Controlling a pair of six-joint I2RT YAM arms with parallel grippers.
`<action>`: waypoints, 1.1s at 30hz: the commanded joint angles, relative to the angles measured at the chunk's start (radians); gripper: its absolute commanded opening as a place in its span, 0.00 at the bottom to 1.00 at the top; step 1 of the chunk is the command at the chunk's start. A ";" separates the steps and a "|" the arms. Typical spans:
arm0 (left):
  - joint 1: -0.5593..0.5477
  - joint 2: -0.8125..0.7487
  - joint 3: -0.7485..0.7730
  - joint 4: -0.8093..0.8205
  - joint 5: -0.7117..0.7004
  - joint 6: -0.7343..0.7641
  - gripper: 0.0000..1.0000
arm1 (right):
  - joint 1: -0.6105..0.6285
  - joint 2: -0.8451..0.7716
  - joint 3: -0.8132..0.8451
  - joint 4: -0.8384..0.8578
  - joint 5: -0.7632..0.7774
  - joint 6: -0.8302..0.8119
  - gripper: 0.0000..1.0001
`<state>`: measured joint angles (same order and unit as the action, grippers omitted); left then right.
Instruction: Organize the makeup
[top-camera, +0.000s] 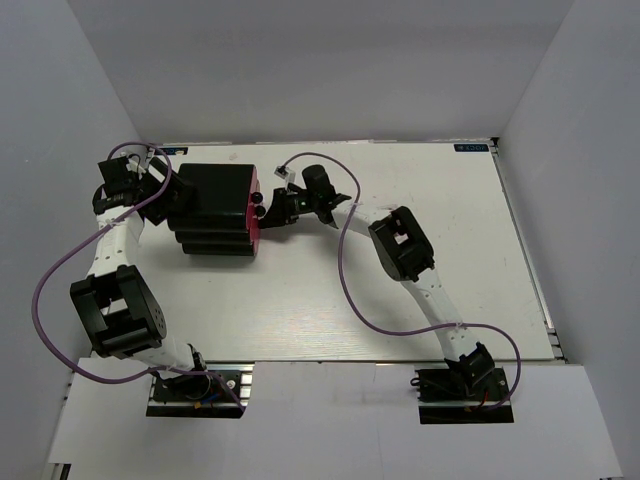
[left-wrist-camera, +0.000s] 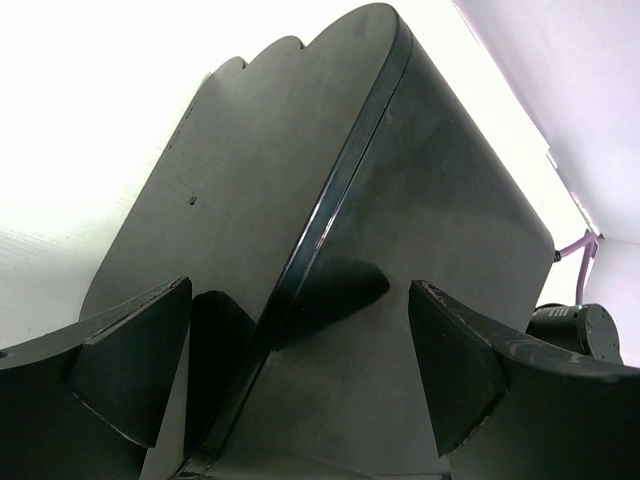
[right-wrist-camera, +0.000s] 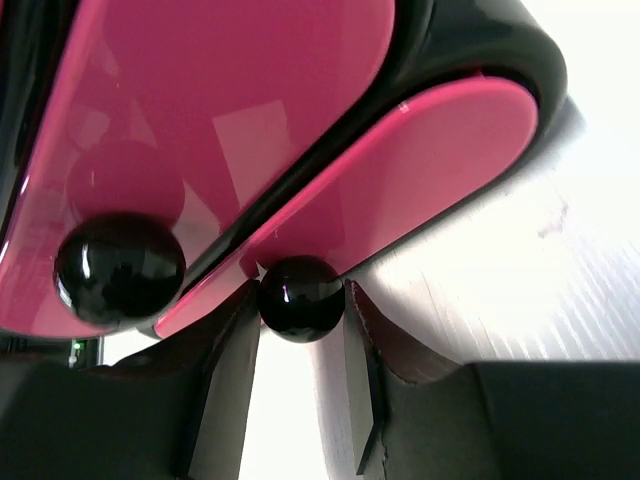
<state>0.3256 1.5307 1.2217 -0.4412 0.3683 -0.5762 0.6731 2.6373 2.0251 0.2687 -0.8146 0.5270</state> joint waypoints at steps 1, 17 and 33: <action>-0.002 -0.035 -0.004 -0.024 0.020 -0.004 0.98 | -0.020 -0.069 -0.077 0.007 -0.018 -0.011 0.23; 0.016 -0.015 0.005 -0.024 0.029 -0.010 0.98 | -0.128 -0.278 -0.430 0.083 -0.003 -0.105 0.25; 0.044 -0.020 0.261 -0.160 -0.046 -0.057 0.98 | -0.158 -0.512 -0.468 -0.112 -0.025 -0.414 0.89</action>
<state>0.3603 1.5337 1.4094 -0.5514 0.3618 -0.6102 0.5236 2.2677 1.5761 0.2367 -0.8764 0.2943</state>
